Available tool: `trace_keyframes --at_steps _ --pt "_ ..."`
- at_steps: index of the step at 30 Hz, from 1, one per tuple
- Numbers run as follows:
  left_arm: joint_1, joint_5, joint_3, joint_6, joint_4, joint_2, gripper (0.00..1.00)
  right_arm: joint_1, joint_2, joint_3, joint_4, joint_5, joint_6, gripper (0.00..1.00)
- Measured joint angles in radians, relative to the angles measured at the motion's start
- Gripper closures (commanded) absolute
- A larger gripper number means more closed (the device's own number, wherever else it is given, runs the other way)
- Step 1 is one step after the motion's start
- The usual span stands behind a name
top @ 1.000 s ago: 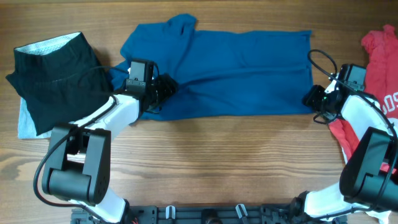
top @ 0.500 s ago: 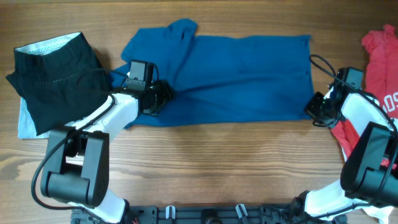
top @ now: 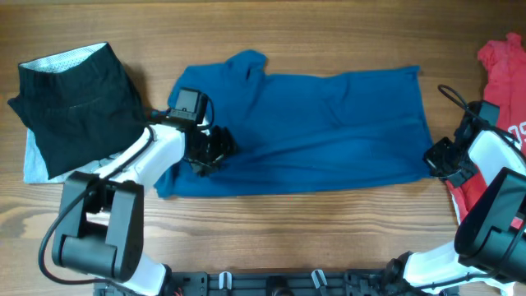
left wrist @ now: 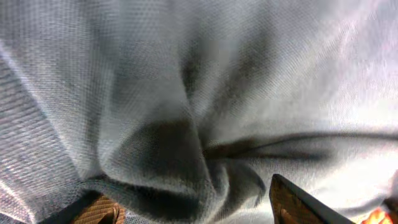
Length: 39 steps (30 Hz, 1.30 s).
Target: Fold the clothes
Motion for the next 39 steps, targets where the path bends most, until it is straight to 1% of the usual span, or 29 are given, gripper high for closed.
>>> trace_keyframes --at_steps 3,6,8,10,13,15,17,20,30,32,34,35,36,39 --pt "-0.014 -0.009 -0.019 0.019 -0.013 -0.033 0.17 -0.005 0.000 0.000 0.001 0.007 0.008 0.96" --pt "-0.004 -0.051 -0.039 0.026 -0.043 -0.105 0.13 -0.005 -0.006 -0.004 0.006 0.008 0.009 0.96" --pt "0.013 -0.090 -0.048 0.030 -0.066 -0.183 0.11 -0.007 -0.015 -0.005 0.011 0.016 0.011 0.96" --pt "0.032 -0.136 -0.048 0.031 -0.095 -0.275 0.07 -0.014 -0.037 -0.005 0.016 0.023 0.011 0.96" --pt "0.050 -0.212 -0.048 0.034 -0.159 -0.391 0.07 -0.019 -0.083 -0.005 0.023 0.021 0.010 0.96" --pt "0.055 -0.245 -0.048 0.034 -0.196 -0.430 0.10 -0.019 -0.124 -0.005 0.029 0.014 0.010 0.96" --pt "0.056 -0.264 -0.048 0.034 -0.228 -0.438 0.12 -0.019 -0.161 -0.005 0.032 -0.003 0.006 0.96" --pt "0.056 -0.266 -0.051 0.034 -0.247 -0.430 0.12 -0.019 -0.193 -0.005 0.042 -0.037 -0.002 0.96" --pt "0.056 -0.241 -0.174 0.034 -0.218 -0.370 0.13 -0.014 -0.193 -0.005 0.044 -0.073 -0.021 0.96" --pt "0.056 -0.244 -0.189 0.034 -0.208 -0.359 0.16 -0.013 -0.193 -0.005 0.045 -0.076 -0.024 0.96" --pt "0.056 -0.246 -0.193 0.033 -0.208 -0.351 0.34 -0.013 -0.193 -0.005 0.045 -0.077 -0.027 0.96" --pt "0.056 -0.250 -0.193 0.034 -0.205 -0.349 0.40 -0.013 -0.193 -0.005 0.045 -0.077 -0.028 0.96" --pt "0.056 -0.254 -0.193 0.033 -0.204 -0.348 0.44 -0.013 -0.193 -0.005 0.045 -0.076 -0.028 0.96" --pt "0.056 -0.275 -0.193 0.037 -0.204 -0.348 0.50 -0.013 -0.193 -0.005 0.035 -0.066 -0.031 0.96"
